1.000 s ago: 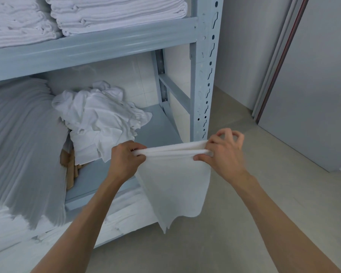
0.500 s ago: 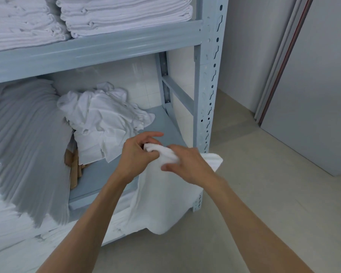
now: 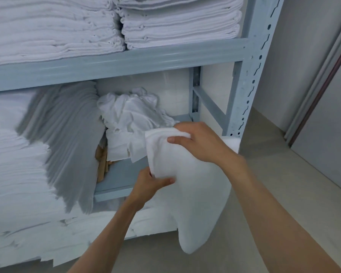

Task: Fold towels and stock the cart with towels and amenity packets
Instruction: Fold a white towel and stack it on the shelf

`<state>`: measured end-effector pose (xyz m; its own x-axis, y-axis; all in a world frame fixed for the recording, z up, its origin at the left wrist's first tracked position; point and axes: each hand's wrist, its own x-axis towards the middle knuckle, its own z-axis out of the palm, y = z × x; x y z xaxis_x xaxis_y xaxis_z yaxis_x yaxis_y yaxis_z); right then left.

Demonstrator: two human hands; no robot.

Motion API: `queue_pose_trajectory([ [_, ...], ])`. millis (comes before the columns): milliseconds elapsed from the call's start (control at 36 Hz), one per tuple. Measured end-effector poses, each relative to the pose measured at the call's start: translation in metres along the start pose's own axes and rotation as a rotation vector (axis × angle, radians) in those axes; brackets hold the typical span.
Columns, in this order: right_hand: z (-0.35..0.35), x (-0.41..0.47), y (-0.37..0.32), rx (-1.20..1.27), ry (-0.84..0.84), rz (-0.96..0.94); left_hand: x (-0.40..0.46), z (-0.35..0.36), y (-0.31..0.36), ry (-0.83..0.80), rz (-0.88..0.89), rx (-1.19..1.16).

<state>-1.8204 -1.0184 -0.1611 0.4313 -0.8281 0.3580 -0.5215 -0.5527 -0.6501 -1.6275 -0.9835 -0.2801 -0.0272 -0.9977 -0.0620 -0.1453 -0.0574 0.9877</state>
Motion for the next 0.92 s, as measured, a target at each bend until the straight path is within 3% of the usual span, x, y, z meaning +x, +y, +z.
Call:
queue_pose_trajectory([
  [222,-0.049,0.013,-0.02,-0.061,0.007,-0.015,-0.001,0.019,-0.008,-0.068,-0.062,-0.018],
  [444,-0.046,0.009,0.019,-0.254,0.227,0.106,0.0,0.032,0.012,-0.204,-0.047,0.021],
  [611,-0.017,-0.025,0.074,-0.208,0.146,0.41,0.003,0.039,0.021,-0.164,-0.006,0.001],
  [778,0.033,-0.072,0.121,0.002,-0.128,0.722,0.01,0.047,0.021,-0.091,-0.065,-0.034],
  [917,0.058,-0.112,0.135,0.069,-0.19,0.915,0.015,0.047,0.025,-0.09,-0.072,0.061],
])
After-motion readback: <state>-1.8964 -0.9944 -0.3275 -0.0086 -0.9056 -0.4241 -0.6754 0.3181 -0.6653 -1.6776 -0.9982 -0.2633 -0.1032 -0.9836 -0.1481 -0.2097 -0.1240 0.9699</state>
